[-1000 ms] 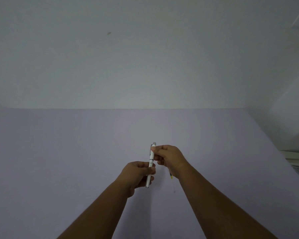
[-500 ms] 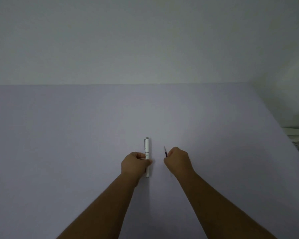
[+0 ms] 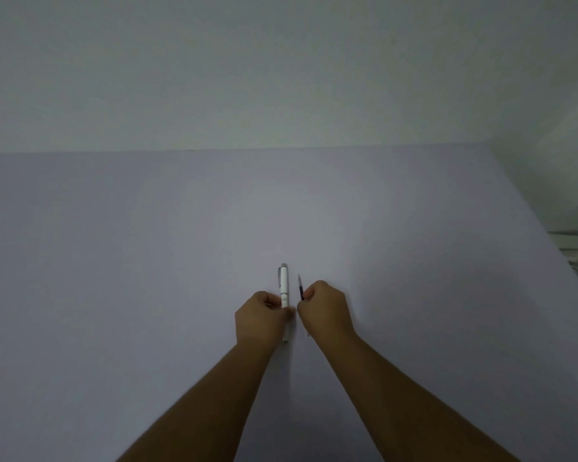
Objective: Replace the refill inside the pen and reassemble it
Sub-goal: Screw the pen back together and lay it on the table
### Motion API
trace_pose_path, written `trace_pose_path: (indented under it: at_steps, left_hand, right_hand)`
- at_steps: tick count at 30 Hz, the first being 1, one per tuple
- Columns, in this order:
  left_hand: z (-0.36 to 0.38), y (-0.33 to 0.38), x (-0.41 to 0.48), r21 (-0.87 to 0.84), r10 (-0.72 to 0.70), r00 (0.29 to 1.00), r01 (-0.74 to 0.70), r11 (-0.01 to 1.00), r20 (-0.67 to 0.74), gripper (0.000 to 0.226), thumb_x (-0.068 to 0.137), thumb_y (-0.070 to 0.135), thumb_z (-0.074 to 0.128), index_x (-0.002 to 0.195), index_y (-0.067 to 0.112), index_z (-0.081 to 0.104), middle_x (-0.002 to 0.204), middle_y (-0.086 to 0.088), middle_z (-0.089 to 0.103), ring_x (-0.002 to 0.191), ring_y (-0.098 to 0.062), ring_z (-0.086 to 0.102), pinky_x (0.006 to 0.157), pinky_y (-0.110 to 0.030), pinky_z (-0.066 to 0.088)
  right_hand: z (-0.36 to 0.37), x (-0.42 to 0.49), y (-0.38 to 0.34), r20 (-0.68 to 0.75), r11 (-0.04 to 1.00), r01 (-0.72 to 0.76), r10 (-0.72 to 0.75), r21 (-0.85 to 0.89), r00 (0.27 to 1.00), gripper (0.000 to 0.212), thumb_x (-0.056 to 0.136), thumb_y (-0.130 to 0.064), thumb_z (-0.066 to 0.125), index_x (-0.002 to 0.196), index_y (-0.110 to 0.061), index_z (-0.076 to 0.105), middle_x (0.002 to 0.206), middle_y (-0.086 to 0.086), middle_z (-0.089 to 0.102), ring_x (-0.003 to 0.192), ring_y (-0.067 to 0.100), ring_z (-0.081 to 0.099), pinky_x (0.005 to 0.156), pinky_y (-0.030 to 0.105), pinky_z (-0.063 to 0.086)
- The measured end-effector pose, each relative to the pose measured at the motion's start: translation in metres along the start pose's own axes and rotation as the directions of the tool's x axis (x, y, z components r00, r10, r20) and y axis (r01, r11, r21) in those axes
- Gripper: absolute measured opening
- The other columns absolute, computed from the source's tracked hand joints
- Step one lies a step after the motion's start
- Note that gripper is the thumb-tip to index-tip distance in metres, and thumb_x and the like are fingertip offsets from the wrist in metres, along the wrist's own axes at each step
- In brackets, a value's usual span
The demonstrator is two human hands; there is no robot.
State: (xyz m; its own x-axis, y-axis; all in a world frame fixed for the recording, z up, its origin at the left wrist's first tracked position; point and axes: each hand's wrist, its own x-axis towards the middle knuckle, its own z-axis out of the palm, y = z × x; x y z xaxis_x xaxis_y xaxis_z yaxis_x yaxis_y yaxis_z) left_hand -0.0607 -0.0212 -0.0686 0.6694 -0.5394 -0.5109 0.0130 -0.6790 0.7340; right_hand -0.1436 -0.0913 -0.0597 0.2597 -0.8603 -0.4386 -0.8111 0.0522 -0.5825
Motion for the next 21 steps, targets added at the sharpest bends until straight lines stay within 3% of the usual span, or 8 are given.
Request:
trace_pose_path:
  at_steps: [5,21]
  left_hand:
    - [0.003,-0.0008,0.0003,0.034,0.009,1.0,-0.009,0.999,-0.022,0.013,0.076,0.023,0.075,0.08,0.018,0.063,0.073,0.005,0.064,0.066,-0.01,0.06,0.055,-0.019,0.046]
    - [-0.0011,-0.003,0.006,0.11,0.024,0.999,-0.019,0.994,-0.041,0.02,0.079,0.036,0.071,0.08,0.018,0.062,0.068,0.008,0.061,0.061,-0.006,0.056,0.05,-0.015,0.038]
  right_hand:
    - [0.001,0.0016,0.002,0.004,1.0,-0.012,0.012,0.014,1.0,0.016,0.079,-0.008,0.058,0.095,-0.009,0.062,0.096,0.01,0.068,0.083,0.024,0.064,0.063,0.028,0.047]
    - [0.0009,-0.0025,0.005,-0.011,0.999,-0.007,0.007,0.034,1.0,0.016,0.082,-0.013,0.057,0.095,-0.008,0.065,0.096,0.011,0.069,0.086,0.025,0.066,0.07,0.032,0.054]
